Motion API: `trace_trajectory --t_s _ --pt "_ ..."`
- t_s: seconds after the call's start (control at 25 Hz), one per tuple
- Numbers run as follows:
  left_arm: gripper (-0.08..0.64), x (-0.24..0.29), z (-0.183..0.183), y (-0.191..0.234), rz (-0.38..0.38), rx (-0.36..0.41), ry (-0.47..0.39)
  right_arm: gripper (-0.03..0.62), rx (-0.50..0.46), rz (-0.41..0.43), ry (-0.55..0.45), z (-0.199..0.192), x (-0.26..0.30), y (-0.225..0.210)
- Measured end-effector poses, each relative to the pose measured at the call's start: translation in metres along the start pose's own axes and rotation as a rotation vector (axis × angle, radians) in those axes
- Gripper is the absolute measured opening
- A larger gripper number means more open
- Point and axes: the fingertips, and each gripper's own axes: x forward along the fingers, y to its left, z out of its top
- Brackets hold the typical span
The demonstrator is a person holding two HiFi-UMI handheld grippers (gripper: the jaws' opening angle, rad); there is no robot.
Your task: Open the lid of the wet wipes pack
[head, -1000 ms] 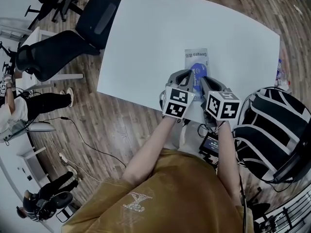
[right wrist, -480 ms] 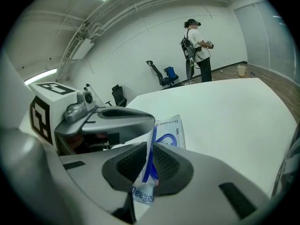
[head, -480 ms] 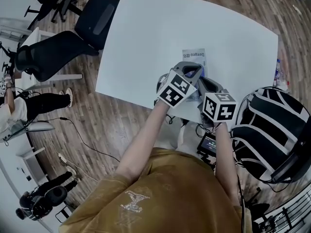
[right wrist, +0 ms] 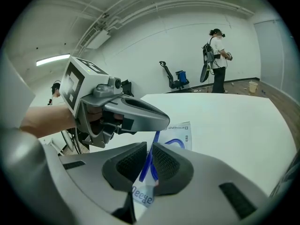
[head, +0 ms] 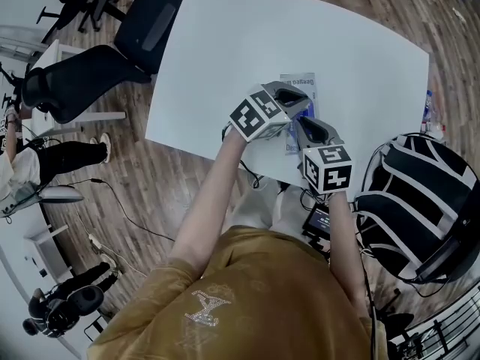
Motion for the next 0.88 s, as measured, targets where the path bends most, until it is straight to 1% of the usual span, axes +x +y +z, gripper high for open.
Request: trace_trajectory --t_s 0.12,0.28,0.52,0.64,0.8,0.88 --pt "0.000 0.006 -0.008 -0.007 -0.022 0.027 0.033 0.046 -0.006 0.001 0.004 0.000 0.000 -0.001" --pt "0.000 0.010 -0.011 -0.006 -0.001 0.043 0.044 0.046 0.014 0.002 0.002 0.001 0.001 -0.003" --pt "0.000 0.005 -0.012 -0.003 0.005 0.011 0.031 0.046 0.028 0.007 -0.016 0.003 0.000 0.000" --pt "0.000 0.003 -0.012 -0.002 0.016 0.005 0.025 0.046 0.027 -0.017 -0.048 0.006 -0.003 -0.003" --pt "0.000 0.002 -0.011 0.000 0.022 -0.002 0.009 0.046 0.032 -0.041 -0.063 0.005 -0.007 -0.010" --pt "0.000 0.001 -0.011 0.000 0.022 -0.010 0.005 0.046 0.030 -0.070 -0.102 0.009 -0.011 -0.016"
